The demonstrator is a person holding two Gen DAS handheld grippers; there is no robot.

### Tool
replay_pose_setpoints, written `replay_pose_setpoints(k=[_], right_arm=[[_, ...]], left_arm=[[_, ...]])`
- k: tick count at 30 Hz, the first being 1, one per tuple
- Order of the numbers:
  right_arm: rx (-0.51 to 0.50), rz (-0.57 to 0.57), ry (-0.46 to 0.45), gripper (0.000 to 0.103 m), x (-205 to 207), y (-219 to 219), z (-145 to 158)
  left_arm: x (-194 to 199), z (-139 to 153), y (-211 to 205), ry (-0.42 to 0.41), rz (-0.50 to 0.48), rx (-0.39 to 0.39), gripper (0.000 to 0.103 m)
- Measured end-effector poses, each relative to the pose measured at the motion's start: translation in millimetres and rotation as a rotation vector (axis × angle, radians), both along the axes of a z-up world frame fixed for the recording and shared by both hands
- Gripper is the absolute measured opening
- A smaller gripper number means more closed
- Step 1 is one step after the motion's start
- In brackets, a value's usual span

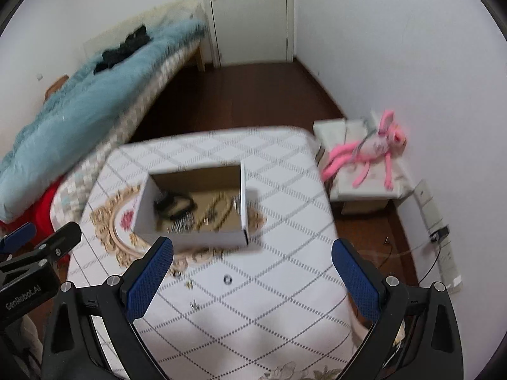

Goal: Organize jewelry
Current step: 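Withdraw both tools from the box toward the small rings, then grasp a small black ring with the right tool while the left tool grasps another ring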

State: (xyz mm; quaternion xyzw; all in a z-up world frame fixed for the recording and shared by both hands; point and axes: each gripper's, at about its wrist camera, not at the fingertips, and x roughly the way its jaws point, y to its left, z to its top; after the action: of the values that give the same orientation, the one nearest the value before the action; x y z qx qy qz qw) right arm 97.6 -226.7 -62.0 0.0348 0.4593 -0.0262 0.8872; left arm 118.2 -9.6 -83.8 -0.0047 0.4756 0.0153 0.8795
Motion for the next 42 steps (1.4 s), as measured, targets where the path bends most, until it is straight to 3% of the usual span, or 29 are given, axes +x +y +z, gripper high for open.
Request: replay_pose_setpoints(k=[4, 6, 11, 16, 19, 23, 32, 42], right_arm=[[0.057, 0.018, 0.086, 0.095, 10, -3, -54], [0.089, 0.032, 0.135, 0.08, 15, -3, -85], [0.153, 0.056, 0.2, 0.062, 20, 2, -147], [0.13, 0.1, 0.199, 0.049, 26, 21, -173], [0.047, 0.126, 0.167, 0.042, 28, 37, -174], [-0.058, 0.145, 0.143, 0.013, 27, 54, -177], [-0.004, 0.096, 0.136, 0.013, 27, 32, -167], [0.017, 0.012, 0.131, 0.013, 22, -3, -159]], left_arm=[[3, -52, 4, 0.102, 0.022, 0.04, 0.103], [3, -74, 7, 0.151, 0.033, 0.049, 0.103], [3, -118, 11, 0.231, 0.043, 0.086, 0.103], [7, -138, 13, 0.269, 0.047, 0.105, 0.103], [8, -143, 14, 0.278, 0.048, 0.108, 0.103], [12, -146, 11, 0.277, 0.047, 0.101, 0.103], [24, -138, -19, 0.226, -0.045, 0.014, 0.101], [28, -139, -67, 0.206, -0.179, 0.022, 0.05]])
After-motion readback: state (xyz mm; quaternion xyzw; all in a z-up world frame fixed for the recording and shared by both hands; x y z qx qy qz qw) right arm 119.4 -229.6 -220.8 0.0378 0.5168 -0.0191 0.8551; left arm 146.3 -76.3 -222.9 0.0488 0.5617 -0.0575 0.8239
